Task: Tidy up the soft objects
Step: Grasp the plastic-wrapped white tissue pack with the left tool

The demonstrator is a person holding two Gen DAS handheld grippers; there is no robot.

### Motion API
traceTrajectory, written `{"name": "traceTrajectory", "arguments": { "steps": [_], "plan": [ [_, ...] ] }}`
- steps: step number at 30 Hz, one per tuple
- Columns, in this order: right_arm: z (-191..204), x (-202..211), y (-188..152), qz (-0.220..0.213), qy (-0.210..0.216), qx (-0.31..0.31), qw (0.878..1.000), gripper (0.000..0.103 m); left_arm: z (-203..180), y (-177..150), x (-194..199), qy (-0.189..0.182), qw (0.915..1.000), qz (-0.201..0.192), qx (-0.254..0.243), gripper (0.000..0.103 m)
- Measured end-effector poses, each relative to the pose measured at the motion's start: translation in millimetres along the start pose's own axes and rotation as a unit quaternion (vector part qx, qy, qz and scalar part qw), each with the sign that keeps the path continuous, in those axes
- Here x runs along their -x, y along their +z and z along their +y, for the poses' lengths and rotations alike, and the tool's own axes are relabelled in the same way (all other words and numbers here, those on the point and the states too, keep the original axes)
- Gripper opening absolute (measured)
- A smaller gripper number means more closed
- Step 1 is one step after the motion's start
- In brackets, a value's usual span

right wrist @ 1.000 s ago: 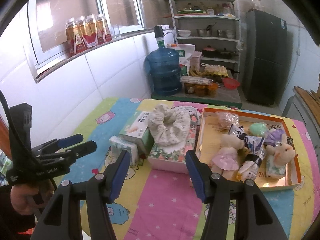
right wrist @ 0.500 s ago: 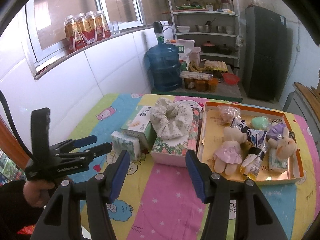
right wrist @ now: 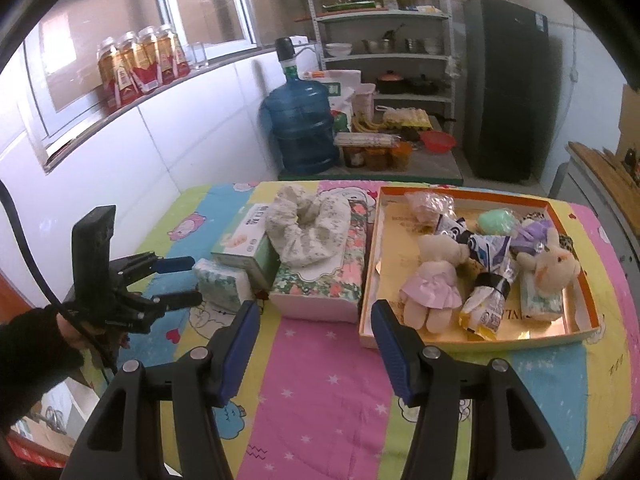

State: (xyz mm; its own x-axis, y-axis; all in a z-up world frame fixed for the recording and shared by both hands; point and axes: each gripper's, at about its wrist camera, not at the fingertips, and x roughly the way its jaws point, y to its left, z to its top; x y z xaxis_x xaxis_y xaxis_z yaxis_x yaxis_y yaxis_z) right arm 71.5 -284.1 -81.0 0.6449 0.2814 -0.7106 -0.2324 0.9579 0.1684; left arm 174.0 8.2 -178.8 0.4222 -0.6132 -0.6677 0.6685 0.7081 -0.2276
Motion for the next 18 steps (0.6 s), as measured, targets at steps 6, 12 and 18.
{"name": "traceTrajectory", "arguments": {
  "steps": [6,12,18],
  "plan": [
    [1,-3,-1,0.006,-0.02,-0.001,1.0,0.058,17,2,-10,-0.03,0.9982,0.002,-0.053,0.079],
    [-2,-6,-4,0.017,-0.039,-0.009,0.999,0.058,20,8,-25,-0.08,0.9926,0.023,-0.089,0.079],
    [-3,-9,-3,0.022,-0.046,-0.015,0.999,0.058,17,7,-35,-0.104,0.9872,0.052,-0.11,0.079]
  ]
}}
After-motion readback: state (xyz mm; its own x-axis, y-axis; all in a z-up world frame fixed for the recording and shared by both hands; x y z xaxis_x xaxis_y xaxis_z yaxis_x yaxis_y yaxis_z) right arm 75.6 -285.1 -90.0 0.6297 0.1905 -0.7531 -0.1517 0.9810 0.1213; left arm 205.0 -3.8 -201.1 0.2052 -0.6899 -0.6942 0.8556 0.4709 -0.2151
